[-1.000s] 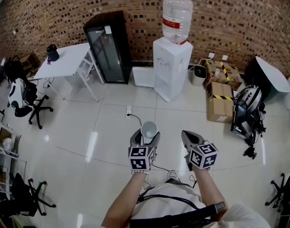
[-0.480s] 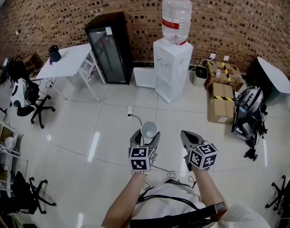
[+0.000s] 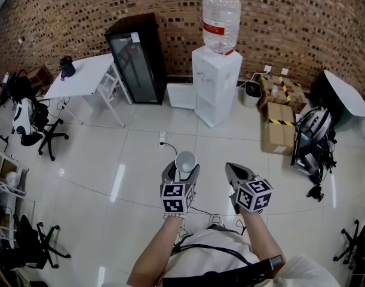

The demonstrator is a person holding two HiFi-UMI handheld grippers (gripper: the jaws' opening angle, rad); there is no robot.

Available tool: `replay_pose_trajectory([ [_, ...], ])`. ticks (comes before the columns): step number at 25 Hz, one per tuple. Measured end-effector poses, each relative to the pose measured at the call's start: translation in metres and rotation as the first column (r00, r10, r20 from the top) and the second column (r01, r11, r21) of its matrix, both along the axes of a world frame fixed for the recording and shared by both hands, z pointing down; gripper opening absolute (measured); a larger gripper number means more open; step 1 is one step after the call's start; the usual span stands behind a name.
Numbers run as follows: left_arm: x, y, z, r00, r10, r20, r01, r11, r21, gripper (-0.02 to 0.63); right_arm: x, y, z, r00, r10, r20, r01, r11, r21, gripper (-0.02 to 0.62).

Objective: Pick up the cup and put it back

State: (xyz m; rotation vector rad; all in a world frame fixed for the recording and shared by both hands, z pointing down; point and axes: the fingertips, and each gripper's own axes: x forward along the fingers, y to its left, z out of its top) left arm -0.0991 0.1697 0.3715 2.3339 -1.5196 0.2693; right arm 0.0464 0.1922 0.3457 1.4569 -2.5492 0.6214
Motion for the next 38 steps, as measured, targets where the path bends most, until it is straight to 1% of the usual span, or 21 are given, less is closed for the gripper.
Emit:
replay_pose_trajectory([
  [13, 0.006, -0.011, 0.003, 1.000, -0.019, -0.006, 0.019, 1.000, -0.012, 0.330, 0.005, -0.010, 0.007, 1.000, -0.011, 0.013, 0.011, 1.000, -0.021, 0.010],
  [22, 0.025, -0.029, 0.008, 0.999, -0.054, 0.002, 0.054, 0.998, -0.023, 0.331, 0.037, -0.030, 0.019, 0.999, -0.023, 0.023, 0.024, 0.999, -0.044, 0.009],
  [28, 0.033, -0.042, 0.016, 0.994, -0.105, 0.013, 0.105, 0.994, -0.035, 0.330, 0.062, -0.045, 0.032, 0.998, -0.055, 0.021, 0.057, 0.996, -0.066, 0.009],
  [32, 0.031, -0.054, 0.026, 0.991, -0.135, 0.018, 0.136, 0.989, -0.057, 0.330, 0.071, -0.061, 0.048, 0.998, -0.061, 0.023, 0.063, 0.993, -0.096, 0.009],
  [38, 0.025, -0.083, 0.051, 0.992, -0.125, 0.014, 0.126, 0.987, -0.103, 0.330, 0.062, -0.092, 0.067, 0.998, -0.067, 0.016, 0.068, 0.990, -0.125, 0.009],
])
